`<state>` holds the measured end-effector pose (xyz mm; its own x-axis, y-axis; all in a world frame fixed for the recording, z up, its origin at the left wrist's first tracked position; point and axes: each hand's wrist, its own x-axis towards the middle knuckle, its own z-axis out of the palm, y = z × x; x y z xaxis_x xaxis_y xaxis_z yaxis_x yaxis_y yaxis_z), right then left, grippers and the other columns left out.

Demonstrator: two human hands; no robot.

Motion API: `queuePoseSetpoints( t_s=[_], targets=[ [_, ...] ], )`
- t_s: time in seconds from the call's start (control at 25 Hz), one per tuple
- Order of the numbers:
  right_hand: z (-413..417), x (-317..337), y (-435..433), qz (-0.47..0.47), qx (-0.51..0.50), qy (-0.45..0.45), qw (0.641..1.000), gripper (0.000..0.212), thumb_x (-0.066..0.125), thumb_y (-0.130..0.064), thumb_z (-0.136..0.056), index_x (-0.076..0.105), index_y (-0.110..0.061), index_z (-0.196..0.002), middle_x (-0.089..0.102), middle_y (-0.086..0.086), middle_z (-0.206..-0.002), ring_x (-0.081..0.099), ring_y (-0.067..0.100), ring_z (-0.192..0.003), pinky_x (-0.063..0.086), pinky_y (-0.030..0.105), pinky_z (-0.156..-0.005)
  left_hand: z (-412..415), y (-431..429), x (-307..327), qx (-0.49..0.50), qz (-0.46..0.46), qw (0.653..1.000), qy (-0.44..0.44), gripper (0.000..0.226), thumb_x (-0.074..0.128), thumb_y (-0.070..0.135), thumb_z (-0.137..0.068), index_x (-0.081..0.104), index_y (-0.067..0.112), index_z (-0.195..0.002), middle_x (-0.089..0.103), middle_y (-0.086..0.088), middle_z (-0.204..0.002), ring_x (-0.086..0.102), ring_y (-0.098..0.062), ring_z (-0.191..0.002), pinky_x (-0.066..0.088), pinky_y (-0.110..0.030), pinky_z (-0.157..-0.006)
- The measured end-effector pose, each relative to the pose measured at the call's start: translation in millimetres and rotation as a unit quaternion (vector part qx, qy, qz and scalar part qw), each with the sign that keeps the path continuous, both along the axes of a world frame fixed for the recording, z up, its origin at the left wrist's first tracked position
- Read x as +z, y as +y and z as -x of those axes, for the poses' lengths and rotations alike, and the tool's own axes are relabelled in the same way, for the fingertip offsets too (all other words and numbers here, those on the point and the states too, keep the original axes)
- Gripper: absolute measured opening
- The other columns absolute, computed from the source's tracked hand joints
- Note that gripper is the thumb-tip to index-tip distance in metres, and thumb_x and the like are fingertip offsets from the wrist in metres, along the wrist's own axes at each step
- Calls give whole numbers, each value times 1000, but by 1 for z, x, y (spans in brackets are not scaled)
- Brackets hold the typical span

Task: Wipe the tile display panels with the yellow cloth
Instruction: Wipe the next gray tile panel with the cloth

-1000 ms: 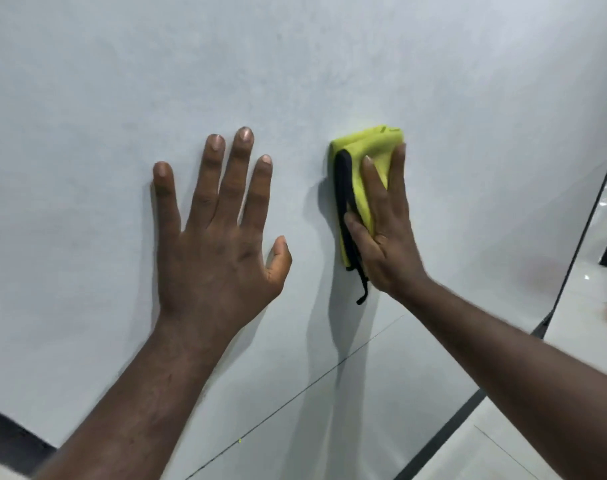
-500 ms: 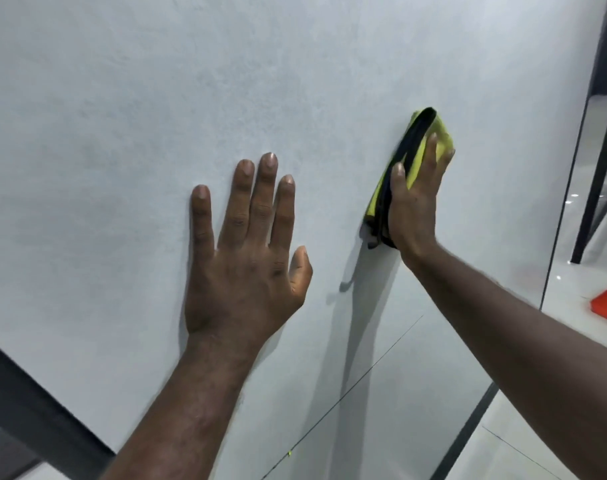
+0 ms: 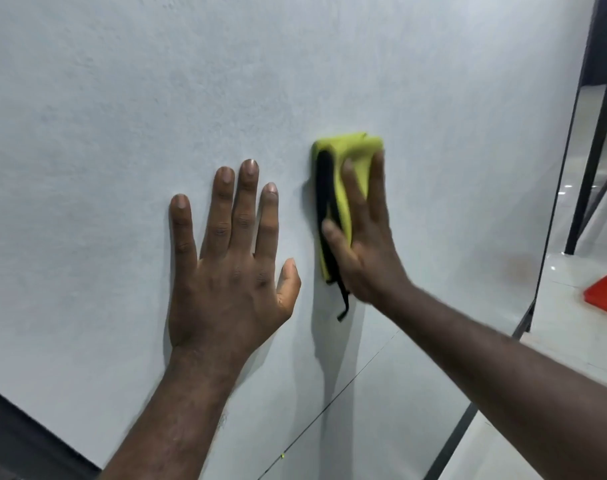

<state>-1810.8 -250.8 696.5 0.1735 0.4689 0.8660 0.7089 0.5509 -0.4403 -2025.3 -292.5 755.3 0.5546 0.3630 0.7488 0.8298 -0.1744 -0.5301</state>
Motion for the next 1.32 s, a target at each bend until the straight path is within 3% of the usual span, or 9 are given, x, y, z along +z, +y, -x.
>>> queuePoseSetpoints(
  t_s=[0.08, 0.2, 0.4, 0.52, 0.72, 0.88, 1.04, 1.2, 1.32],
  targets=[
    [-16, -32, 2, 24, -4, 4, 1000, 75, 52, -42, -109, 9, -34, -170, -22, -5, -175, -12, 19, -164, 12, 59, -131, 0, 1, -7, 10, 7, 1000, 7, 91, 41, 54, -106, 0, 10, -174, -10, -21, -180, -8, -41, -167, -6, -70, -130],
    [-31, -18, 16, 91, -9, 316, 944, 74, 48, -44, -109, 9, -31, -171, -22, -1, -176, -15, 11, -163, 9, 54, -132, -12, 0, -18, 14, 20, 1000, -20, 94, 48, 52, -104, 3, 10, -174, -3, -22, -180, -3, -42, -167, -7, -70, -129],
    [-17, -87, 4, 61, 27, 190, 980, 71, 53, -29, -111, 13, -27, -170, -20, -7, -174, -14, 16, -164, 6, 49, -134, -39, 8, -46, 15, 21, 999, -28, 90, 51, 44, -101, 13, 4, -173, 7, -24, -179, 3, -40, -167, -4, -68, -130],
    [-37, -107, 15, 215, 4, 499, 840, 69, 44, -39, -114, 4, -36, -170, -23, -9, -175, -6, 10, -163, 13, 48, -133, -57, 14, -64, -12, 47, 998, 40, 89, 55, 39, -101, 16, 3, -172, 12, -14, -181, 9, -36, -168, -5, -60, -133],
    [-36, -147, 7, 102, 6, 294, 950, 69, 54, -23, -112, 15, -22, -169, -16, -1, -176, -11, 12, -164, 6, 32, -133, -82, 29, -91, -18, 29, 990, 138, 80, 46, 48, -107, 22, 8, -172, 22, -10, -179, 22, -29, -165, 3, -54, -132],
    [-56, -196, 19, 322, -59, 625, 709, 65, 41, -44, -113, 7, -40, -169, -11, -8, -178, 16, 20, -163, 23, 38, -128, -84, 37, -113, -38, 32, 970, 238, 78, 45, 50, -107, 28, 7, -171, 28, -11, -177, 31, -28, -162, 14, -53, -132],
    [-67, -194, 5, 209, -19, 459, 863, 67, 49, -39, -112, 8, -51, -165, -15, -23, -173, -2, -1, -161, 23, 17, -123, -85, 39, -113, -40, 22, 975, 220, 77, 47, 44, -106, 30, 3, -169, 30, -15, -176, 32, -31, -161, 28, -56, -129],
    [-66, -210, -2, 353, 19, 586, 729, 70, 48, -46, -111, 4, -55, -165, -1, -15, -177, 21, 15, -161, 29, 32, -118, -86, 39, -116, -37, 17, 974, 221, 77, 47, 43, -106, 29, 2, -169, 29, -16, -176, 30, -32, -162, 27, -58, -129],
    [-69, -200, -11, 258, -14, 450, 854, 73, 60, -39, -107, 16, -55, -163, 17, -10, -175, 19, 8, -160, 29, 25, -119, -85, 40, -117, -34, 10, 974, 225, 77, 48, 42, -106, 30, 2, -169, 30, -17, -175, 31, -32, -161, 27, -58, -129]
  ],
)
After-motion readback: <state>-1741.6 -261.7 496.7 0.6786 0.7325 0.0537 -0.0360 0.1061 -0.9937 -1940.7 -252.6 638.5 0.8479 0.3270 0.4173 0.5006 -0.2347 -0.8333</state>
